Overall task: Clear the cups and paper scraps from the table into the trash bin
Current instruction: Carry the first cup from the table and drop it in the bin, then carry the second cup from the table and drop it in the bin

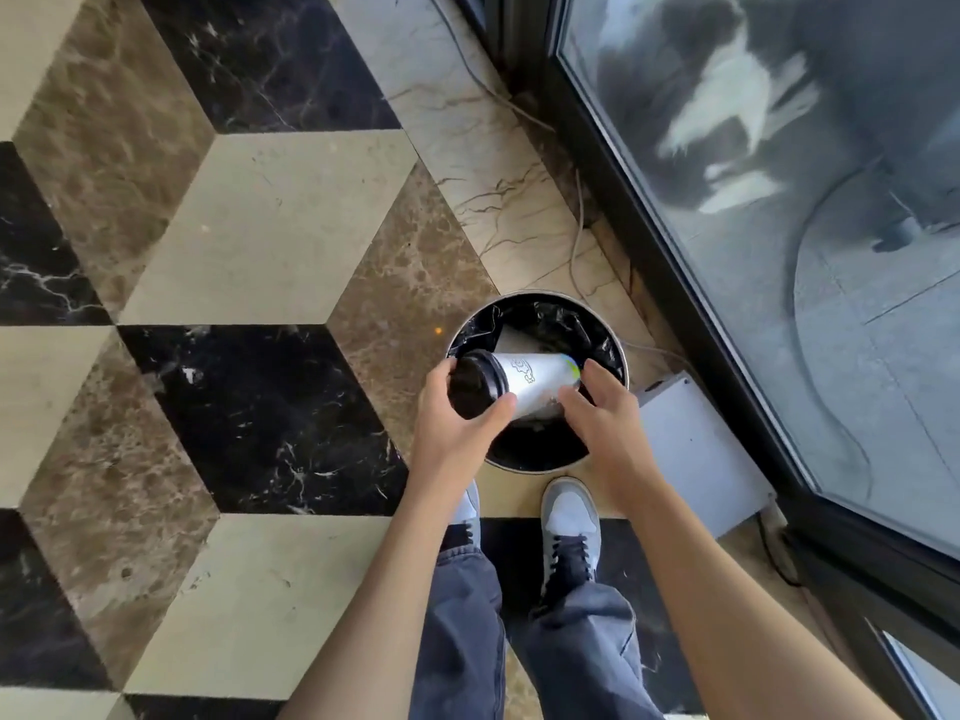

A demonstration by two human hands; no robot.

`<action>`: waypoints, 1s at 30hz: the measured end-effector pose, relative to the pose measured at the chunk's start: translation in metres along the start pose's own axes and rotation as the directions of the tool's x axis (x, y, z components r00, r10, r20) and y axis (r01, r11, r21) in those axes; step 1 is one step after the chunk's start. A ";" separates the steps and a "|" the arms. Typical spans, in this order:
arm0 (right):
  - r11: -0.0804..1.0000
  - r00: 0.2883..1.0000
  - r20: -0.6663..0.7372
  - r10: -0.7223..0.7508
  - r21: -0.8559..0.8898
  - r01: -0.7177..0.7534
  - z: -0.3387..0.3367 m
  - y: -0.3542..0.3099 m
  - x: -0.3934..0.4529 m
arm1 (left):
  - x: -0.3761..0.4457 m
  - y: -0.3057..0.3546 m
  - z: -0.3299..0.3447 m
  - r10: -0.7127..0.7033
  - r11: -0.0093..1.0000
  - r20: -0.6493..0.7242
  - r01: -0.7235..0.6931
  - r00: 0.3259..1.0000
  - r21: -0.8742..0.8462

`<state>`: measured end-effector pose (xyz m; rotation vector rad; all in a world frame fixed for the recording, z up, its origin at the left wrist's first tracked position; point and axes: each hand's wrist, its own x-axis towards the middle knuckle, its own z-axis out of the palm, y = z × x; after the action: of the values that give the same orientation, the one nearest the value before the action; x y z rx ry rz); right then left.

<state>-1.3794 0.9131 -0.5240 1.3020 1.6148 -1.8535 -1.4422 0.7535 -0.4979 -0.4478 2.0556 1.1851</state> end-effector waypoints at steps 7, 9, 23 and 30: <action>0.998 0.995 -0.102 -0.010 0.065 0.016 -0.004 -0.016 -0.017 | -0.013 0.016 -0.009 0.019 0.999 0.022 -0.018 1.000 -0.048; 0.995 0.993 -0.100 -0.067 0.071 0.074 -0.003 -0.038 -0.032 | -0.025 0.034 -0.018 0.059 0.997 0.011 -0.058 0.998 -0.058; 0.712 0.712 0.060 -0.700 -0.015 0.702 0.006 -0.362 -0.330 | -0.277 0.318 -0.193 0.569 0.763 -0.287 -0.625 0.770 -0.165; 0.532 0.516 0.169 -0.840 0.067 0.844 0.031 -0.441 -0.516 | -0.433 0.392 -0.280 0.696 0.550 -0.402 -0.802 0.595 -0.234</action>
<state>-1.4635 0.8592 0.1481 0.2132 2.3965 -2.3313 -1.4947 0.6967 0.1451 0.1911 2.3102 2.2023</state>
